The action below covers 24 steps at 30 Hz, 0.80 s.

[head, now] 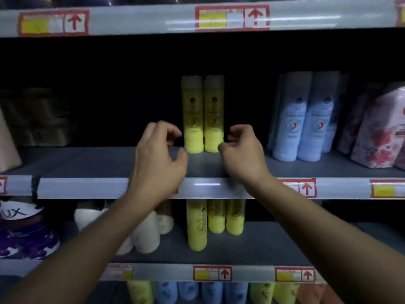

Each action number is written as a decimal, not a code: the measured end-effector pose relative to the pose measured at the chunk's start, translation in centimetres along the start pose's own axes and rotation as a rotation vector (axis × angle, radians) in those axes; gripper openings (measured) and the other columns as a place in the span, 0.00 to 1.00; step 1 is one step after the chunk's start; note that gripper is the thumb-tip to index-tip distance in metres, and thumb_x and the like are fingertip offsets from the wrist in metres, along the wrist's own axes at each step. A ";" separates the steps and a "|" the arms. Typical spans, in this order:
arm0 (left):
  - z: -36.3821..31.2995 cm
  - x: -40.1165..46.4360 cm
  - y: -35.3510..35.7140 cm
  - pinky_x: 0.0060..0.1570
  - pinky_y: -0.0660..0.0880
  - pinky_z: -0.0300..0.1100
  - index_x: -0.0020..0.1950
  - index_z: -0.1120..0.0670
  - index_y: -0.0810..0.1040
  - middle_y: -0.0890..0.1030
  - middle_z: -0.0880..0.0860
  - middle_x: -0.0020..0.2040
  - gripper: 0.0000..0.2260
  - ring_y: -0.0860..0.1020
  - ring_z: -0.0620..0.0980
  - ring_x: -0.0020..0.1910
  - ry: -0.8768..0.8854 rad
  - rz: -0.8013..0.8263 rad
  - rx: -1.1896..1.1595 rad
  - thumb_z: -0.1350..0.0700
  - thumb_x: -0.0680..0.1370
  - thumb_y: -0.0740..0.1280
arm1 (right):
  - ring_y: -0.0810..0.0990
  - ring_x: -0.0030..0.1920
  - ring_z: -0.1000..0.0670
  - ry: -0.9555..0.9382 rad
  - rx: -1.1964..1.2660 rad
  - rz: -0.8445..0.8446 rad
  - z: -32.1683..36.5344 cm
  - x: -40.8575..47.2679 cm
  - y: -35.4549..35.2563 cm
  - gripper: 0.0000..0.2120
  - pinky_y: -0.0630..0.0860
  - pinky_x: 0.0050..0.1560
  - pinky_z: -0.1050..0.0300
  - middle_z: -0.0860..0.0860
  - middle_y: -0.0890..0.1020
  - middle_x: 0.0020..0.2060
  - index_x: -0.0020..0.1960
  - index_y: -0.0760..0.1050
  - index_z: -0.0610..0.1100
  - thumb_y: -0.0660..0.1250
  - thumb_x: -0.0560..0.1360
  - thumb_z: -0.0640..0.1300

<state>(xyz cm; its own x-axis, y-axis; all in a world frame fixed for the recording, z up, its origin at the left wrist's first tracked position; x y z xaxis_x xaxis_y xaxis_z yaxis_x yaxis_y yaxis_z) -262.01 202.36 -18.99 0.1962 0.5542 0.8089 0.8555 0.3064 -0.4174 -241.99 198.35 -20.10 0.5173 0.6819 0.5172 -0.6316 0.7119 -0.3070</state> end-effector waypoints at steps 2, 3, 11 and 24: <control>1.5 3.0 2.6 0.58 0.76 0.43 0.64 0.53 0.76 0.77 0.51 0.58 0.16 0.78 0.47 0.54 -0.105 0.072 0.008 0.56 0.76 0.73 | 0.79 0.60 0.47 0.016 -0.068 0.052 -0.4 2.2 1.1 0.24 0.70 0.54 0.60 0.50 0.78 0.54 0.70 0.70 0.41 0.70 0.75 0.40; 2.2 4.3 3.9 0.60 0.77 0.47 0.66 0.54 0.75 0.78 0.52 0.60 0.20 0.79 0.50 0.57 -0.153 0.111 0.012 0.55 0.77 0.73 | 0.79 0.62 0.45 0.023 -0.096 0.063 -0.7 3.3 1.7 0.25 0.70 0.55 0.59 0.49 0.78 0.57 0.71 0.69 0.40 0.70 0.75 0.41; 6.1 7.5 11.4 0.64 0.75 0.51 0.67 0.60 0.70 0.79 0.59 0.66 0.25 0.77 0.61 0.66 -0.434 0.242 -0.065 0.48 0.78 0.74 | 0.75 0.70 0.36 0.151 -0.242 0.180 -3.8 7.9 6.2 0.31 0.72 0.65 0.50 0.37 0.76 0.68 0.69 0.60 0.35 0.72 0.78 0.50; 7.0 6.9 9.0 0.55 0.82 0.50 0.56 0.49 0.73 0.84 0.48 0.53 0.26 0.84 0.50 0.52 -0.443 0.159 -0.146 0.44 0.67 0.82 | 0.82 0.60 0.43 0.128 -0.251 0.111 -3.9 7.2 4.3 0.30 0.79 0.61 0.47 0.47 0.83 0.58 0.62 0.73 0.45 0.80 0.68 0.57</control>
<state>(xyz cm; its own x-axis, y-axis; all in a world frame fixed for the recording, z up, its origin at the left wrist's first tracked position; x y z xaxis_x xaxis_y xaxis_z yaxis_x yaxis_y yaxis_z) -256.29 214.41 -20.10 0.1347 0.8708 0.4728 0.8958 0.0970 -0.4338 -238.70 207.01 -20.80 0.5319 0.7621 0.3691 -0.5338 0.6401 -0.5525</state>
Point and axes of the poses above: each hand's wrist, its own x-axis towards the middle knuckle, its own y-axis out of the palm, z = x × y, the point moved 6 cm from there along x, towards the middle knuckle
